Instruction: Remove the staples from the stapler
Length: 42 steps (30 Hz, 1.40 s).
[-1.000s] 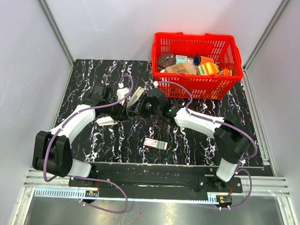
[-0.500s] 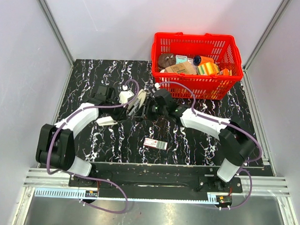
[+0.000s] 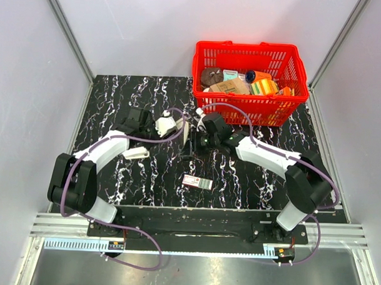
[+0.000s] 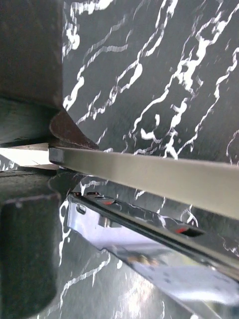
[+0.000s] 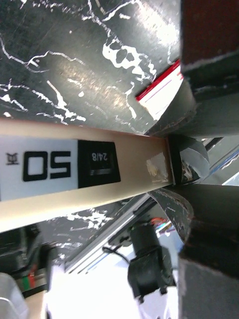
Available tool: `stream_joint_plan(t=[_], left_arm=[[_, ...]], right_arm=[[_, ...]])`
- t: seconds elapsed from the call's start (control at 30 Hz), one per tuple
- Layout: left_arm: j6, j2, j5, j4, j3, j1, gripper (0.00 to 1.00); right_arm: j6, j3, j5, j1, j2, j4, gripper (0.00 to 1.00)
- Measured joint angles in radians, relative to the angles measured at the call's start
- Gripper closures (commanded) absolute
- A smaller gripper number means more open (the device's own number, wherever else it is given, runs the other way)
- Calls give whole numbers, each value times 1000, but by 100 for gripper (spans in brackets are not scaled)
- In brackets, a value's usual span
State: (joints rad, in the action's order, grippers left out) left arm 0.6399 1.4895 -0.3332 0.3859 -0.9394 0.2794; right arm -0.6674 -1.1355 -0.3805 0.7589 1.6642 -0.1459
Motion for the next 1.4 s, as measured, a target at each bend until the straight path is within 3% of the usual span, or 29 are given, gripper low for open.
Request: stream_joint_plan(t=[0.43, 0.63, 0.8, 0.9, 1.03, 1.2, 1.4], left_arm=[[294, -43, 230, -285, 141, 106, 100], [356, -43, 325, -466, 231, 187, 100], [347, -43, 368, -505, 240, 222, 97], [272, -43, 361, -419, 205, 237, 92], [114, -63, 249, -216, 111, 246, 86], [-21, -156, -46, 17, 37, 261, 62], [-108, -223, -268, 200, -44, 237, 58]], right_arm=[[244, 59, 73, 16, -105, -220, 100], [293, 59, 104, 15, -108, -303, 100], [301, 59, 120, 14, -108, -319, 100], [285, 59, 134, 13, -111, -307, 100], [226, 58, 154, 12, -151, -257, 100], [169, 35, 206, 13, -240, -198, 100], [176, 3, 353, 7, -298, -335, 100]])
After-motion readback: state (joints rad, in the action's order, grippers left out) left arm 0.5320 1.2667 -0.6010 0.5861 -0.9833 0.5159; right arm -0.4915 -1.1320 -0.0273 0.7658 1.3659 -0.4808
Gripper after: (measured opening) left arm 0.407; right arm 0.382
